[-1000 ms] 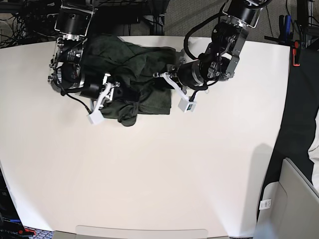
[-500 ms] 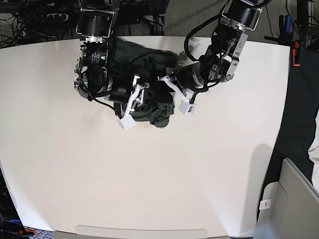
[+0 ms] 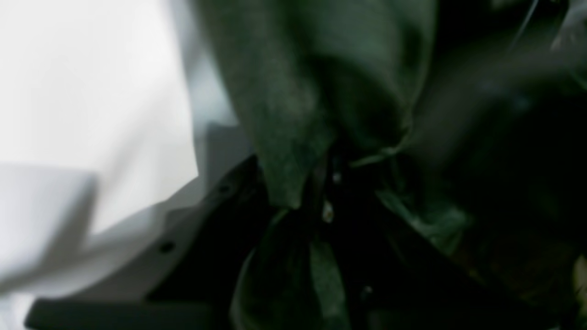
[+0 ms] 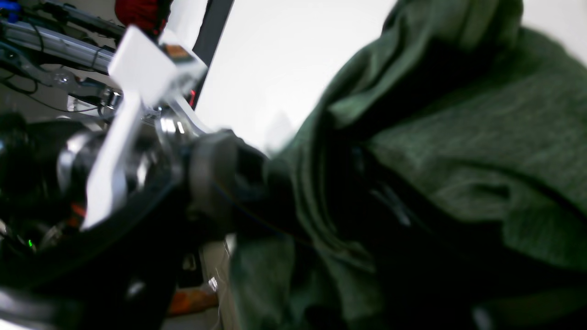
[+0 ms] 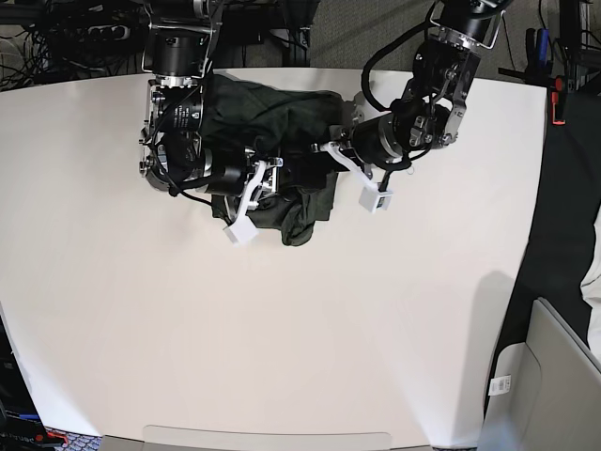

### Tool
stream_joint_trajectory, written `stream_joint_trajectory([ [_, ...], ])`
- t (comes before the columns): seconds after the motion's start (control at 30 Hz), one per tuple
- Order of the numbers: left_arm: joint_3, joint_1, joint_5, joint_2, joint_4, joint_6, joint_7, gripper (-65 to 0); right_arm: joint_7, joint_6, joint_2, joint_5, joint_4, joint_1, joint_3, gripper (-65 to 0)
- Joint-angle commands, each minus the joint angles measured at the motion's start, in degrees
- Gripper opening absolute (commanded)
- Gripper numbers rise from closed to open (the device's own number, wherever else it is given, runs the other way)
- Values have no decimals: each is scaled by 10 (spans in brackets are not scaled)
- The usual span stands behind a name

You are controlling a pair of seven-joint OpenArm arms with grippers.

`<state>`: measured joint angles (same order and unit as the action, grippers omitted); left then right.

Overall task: Fold the T-shirt properly
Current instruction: 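Fold the other shirt end with the right gripper toward the left gripper, then grasp the shirt's side edge with the right gripper beside the left gripper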

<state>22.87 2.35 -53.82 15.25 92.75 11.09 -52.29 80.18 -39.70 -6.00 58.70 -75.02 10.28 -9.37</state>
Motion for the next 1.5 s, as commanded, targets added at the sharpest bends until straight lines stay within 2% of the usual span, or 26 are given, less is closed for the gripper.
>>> stream_joint_trajectory([
  [0.0, -11, -2, 34, 10, 0, 42, -5, -512, -2, -3, 1, 23, -11, 10, 1, -263],
  [0.13, -15, 3, 33, 14, 12, 76, -5, -472, -2, -3, 23, 33, -34, 9, -2, -256],
  [0.27, -15, 6, 33, 14, 23, 78, -5, -472, -2, -3, 44, 63, -41, 4, -4, -256],
  [0.37, -16, 16, 33, 16, 38, 78, -5, -475, -2, -3, 45, 75, -47, 2, -4, -256],
  [0.47, -33, 36, 33, 30, 79, 78, -6, -475, -2, -3, 53, 74, -65, -7, -4, -256],
  [0.6, -61, 52, 33, 31, 101, 78, -6, -475, -2, -3, 78, 82, -77, -21, -6, -256],
  [0.7, -64, 52, 33, 31, 104, 78, -6, -475, -2, -3, 109, 93, -104, -39, -21, -256],
  [0.9, -61, 52, 33, 32, 104, 77, -6, -475, -2, -3, 171, 111, -164, -90, -98, -256],
  [1.07, -60, 52, 33, 29, 102, 75, -6, -475, -2, -3, 213, 107, -206, -134, -142, -256],
  [1.17, -60, 52, 33, 27, 96, 74, -6, -475, -2, -3, 220, 62, -255, -155, -142, -256],
  [1.37, -60, 52, 33, 15, 79, 73, -6, -475, -15, -3, 232, -104, -385, -188, -109, -256],
  [1.47, -60, 52, 33, 15, 79, 73, -6, -475, -17, -3, 233, -133, -399, -199, -98, -256],
])
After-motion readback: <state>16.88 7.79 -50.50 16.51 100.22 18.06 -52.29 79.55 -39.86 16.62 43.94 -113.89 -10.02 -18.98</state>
